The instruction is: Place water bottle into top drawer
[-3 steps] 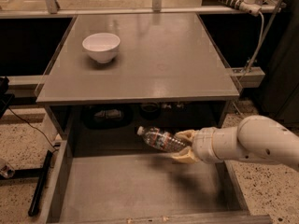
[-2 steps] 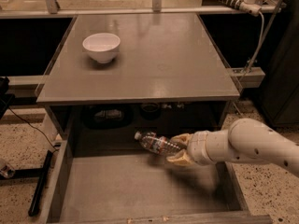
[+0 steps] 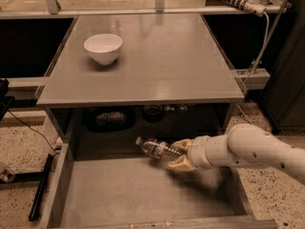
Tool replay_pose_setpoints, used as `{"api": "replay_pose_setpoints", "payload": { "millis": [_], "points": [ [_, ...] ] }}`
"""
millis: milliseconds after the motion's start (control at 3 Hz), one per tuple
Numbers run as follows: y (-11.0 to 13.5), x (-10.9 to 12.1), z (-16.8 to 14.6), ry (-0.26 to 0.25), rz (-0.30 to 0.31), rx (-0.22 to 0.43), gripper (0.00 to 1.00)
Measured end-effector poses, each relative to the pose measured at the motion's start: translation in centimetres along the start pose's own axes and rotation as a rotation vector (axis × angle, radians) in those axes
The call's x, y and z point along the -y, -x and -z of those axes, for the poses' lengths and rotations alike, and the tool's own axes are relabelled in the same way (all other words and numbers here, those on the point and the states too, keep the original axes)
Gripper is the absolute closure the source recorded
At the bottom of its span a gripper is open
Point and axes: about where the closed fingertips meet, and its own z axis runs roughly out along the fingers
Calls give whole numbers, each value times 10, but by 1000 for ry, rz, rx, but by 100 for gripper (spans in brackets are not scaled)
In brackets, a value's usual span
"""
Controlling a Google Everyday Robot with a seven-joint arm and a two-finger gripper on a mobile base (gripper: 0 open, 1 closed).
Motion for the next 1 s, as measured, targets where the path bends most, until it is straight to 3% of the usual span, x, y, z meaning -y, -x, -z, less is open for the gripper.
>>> {"api": "replay_pose_setpoints", "payload": {
  "millis": [1000],
  "points": [
    [0, 0, 0, 0, 0, 0, 12]
  ]
}}
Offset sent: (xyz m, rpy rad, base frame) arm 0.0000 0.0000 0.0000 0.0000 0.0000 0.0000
